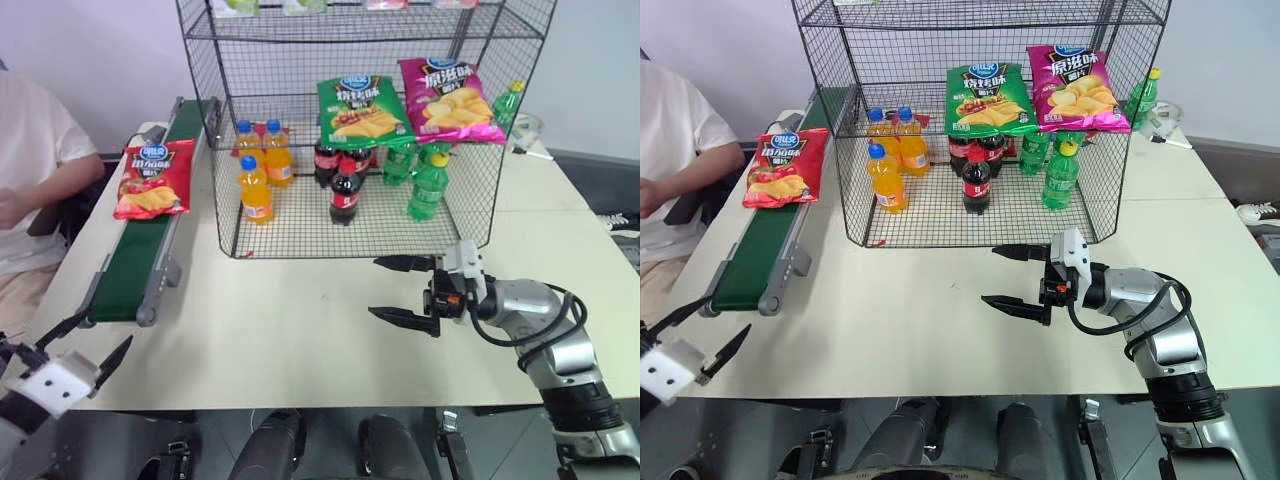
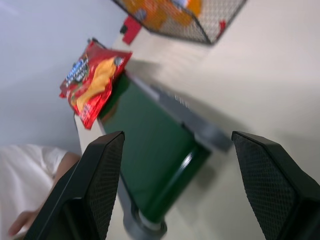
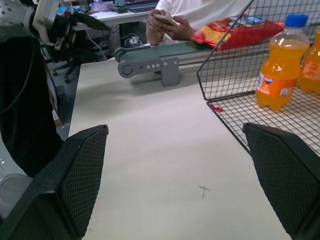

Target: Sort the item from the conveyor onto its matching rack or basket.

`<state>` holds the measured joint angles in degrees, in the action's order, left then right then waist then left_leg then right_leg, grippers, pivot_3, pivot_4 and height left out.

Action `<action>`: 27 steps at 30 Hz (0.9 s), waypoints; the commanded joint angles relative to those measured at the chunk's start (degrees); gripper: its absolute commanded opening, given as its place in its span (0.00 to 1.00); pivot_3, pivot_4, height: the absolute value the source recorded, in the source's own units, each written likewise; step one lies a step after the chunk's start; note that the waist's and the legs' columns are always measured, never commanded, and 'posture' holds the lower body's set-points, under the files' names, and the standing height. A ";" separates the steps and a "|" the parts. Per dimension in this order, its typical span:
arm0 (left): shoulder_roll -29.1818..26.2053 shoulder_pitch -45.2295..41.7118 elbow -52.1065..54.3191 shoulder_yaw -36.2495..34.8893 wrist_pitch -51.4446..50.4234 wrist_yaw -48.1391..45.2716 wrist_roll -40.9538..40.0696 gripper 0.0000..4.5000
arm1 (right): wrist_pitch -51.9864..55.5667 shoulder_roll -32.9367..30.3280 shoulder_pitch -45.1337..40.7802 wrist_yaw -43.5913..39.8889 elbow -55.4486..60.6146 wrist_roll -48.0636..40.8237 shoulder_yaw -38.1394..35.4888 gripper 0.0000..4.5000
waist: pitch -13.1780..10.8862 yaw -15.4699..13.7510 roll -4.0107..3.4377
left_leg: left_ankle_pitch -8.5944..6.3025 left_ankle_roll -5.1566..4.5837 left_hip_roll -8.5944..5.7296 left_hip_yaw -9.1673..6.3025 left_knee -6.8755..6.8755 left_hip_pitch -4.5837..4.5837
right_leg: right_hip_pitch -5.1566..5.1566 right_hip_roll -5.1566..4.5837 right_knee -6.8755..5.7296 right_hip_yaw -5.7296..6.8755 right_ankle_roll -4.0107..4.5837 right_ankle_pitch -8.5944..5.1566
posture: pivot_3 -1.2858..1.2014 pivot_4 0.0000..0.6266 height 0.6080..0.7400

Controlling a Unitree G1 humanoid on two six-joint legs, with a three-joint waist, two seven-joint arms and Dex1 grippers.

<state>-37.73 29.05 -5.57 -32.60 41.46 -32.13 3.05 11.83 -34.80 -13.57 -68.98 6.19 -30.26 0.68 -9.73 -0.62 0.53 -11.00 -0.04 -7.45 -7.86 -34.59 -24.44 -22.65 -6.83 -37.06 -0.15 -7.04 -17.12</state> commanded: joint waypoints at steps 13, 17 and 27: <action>-6.60 -2.87 -13.22 -2.21 8.90 27.28 25.72 0.80 | -0.05 0.37 -1.16 -0.09 0.98 -0.34 -0.20 1.00 | 0.00 -0.10 0.01 | 0.00 0.00 0.02 -0.01 0.07 0.01 | -0.04 0.03 -0.04 0.08 -0.03 0.02 | 0.52 0.24 1.00; -7.74 -4.33 -14.70 -0.56 8.16 33.32 29.37 0.80 | 0.85 0.63 -0.39 -0.27 3.19 -1.21 0.51 1.00 | 0.01 -0.08 0.02 | 0.00 0.00 0.01 -0.01 0.07 0.02 | -0.04 0.04 -0.04 0.08 -0.10 0.06 | 0.52 0.24 1.00; -9.96 -7.00 -16.67 5.61 6.16 38.55 30.67 0.80 | 0.52 0.87 -0.98 1.02 2.76 -0.43 0.18 1.00 | 0.01 -0.01 0.02 | 0.01 0.01 0.01 0.00 0.09 0.04 | -0.07 0.06 -0.10 0.13 -0.24 0.14 | 0.52 0.24 1.00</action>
<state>-46.19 22.03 -22.02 -27.21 47.84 4.87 34.28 12.84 -33.99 -13.93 -68.05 7.16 -30.25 1.68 -9.71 -0.63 0.55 -10.99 -0.03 -7.44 -7.86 -34.50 -24.40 -22.72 -6.77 -37.17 -0.02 -7.29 -16.99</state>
